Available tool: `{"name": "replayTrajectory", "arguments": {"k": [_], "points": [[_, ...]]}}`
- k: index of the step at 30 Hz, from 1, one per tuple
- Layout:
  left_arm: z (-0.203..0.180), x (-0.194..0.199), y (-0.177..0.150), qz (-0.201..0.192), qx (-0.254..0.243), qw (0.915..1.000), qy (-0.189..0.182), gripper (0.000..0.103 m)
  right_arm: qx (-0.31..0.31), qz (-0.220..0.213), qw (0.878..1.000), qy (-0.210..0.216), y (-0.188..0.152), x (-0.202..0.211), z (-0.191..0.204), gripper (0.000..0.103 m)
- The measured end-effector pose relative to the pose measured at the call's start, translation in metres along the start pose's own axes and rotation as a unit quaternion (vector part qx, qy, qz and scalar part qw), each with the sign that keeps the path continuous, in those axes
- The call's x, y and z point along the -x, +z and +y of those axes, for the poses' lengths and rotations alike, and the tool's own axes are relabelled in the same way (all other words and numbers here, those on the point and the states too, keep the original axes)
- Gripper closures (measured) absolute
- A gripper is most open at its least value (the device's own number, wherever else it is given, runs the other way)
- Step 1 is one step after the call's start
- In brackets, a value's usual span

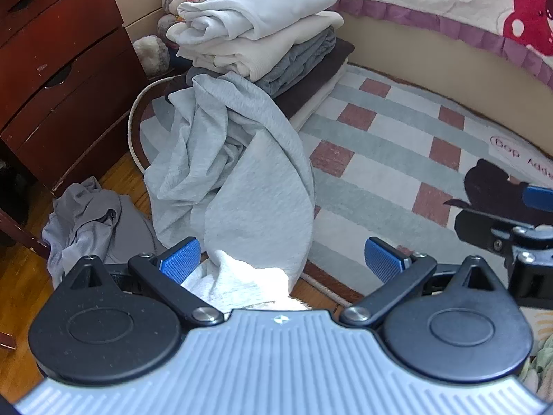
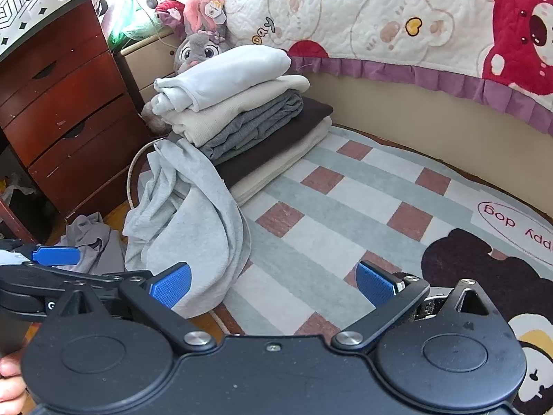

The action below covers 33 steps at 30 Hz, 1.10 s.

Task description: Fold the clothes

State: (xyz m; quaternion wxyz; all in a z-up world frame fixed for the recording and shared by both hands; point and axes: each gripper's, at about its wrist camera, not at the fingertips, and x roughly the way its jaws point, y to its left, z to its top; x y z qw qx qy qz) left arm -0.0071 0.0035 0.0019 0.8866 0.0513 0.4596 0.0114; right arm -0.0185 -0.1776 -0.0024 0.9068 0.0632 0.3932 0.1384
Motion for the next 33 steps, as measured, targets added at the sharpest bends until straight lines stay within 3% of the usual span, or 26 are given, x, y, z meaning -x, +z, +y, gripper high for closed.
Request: {"name": "replayTrajectory", "arguments": {"k": [7, 12, 16, 20, 23, 28, 30, 31, 33], "points": [[0.020, -0.014, -0.002, 0.002, 0.040, 0.9990, -0.021, 0.000, -0.004, 0.002, 1.000, 0.025, -0.005, -0.008, -0.003, 0.000], [0.043, -0.033, -0.002, 0.009, 0.062, 0.9978, -0.023, 0.002, -0.001, -0.009, 0.995, 0.099, 0.007, -0.029, 0.005, 0.000], [0.063, -0.043, -0.001, -0.015, 0.063, 0.9978, -0.014, 0.004, 0.008, -0.016, 0.990, 0.137, 0.019, -0.049, 0.014, 0.000], [0.084, -0.059, 0.003, -0.027, 0.064, 0.9976, -0.007, 0.023, 0.006, -0.012, 0.984, 0.176, 0.024, -0.073, 0.020, 0.001], [0.102, -0.078, 0.007, -0.026, 0.072, 0.9968, -0.024, 0.029, -0.003, 0.000, 0.982, 0.187, 0.020, -0.097, 0.020, 0.007], [0.126, -0.114, 0.011, -0.022, 0.088, 0.9938, -0.064, 0.045, -0.013, 0.011, 0.983, 0.184, 0.016, -0.138, 0.016, 0.020], [0.128, -0.128, 0.013, -0.019, 0.077, 0.9948, -0.064, 0.061, -0.016, 0.010, 0.983, 0.183, 0.016, -0.150, 0.014, 0.047], [0.128, -0.135, 0.014, -0.014, 0.066, 0.9960, -0.059, 0.076, -0.017, 0.010, 0.983, 0.183, 0.016, -0.155, 0.014, 0.054], [0.126, -0.145, 0.014, -0.012, 0.049, 0.9971, -0.057, 0.082, -0.018, 0.008, 0.982, 0.186, 0.018, -0.164, 0.013, 0.080]]}}
